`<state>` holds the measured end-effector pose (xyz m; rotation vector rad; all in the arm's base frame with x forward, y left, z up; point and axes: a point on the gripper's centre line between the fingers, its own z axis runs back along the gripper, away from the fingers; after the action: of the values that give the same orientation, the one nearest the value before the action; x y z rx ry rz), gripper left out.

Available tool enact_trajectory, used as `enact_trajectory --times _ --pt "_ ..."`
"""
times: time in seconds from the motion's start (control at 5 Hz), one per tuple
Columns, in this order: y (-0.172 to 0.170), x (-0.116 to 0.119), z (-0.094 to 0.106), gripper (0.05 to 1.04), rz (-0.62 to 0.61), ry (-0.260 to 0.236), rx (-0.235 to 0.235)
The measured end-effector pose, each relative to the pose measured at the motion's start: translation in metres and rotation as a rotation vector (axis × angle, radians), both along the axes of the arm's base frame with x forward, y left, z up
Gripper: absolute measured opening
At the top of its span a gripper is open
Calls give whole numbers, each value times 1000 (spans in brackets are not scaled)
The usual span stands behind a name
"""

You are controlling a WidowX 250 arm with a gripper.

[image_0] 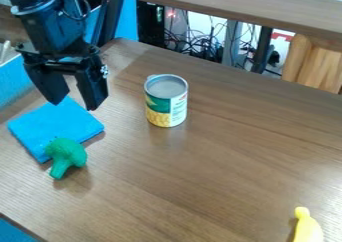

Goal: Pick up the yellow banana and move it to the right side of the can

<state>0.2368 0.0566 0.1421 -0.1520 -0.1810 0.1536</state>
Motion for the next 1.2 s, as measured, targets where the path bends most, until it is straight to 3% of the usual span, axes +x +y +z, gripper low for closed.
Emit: enact_trajectory --times 0.2,0.6,0.8,1.0,1.2 --pt "-1 -2 -6 1001 0 23 -7" --pt "-1 -1 -6 1001 1 20 -6" --pt "-47 17 -24 1001 -187 1 21" --pt "-100 23 -23 1001 -356 -51 26" --pt "-144 28 -24 1001 -400 -79 16"
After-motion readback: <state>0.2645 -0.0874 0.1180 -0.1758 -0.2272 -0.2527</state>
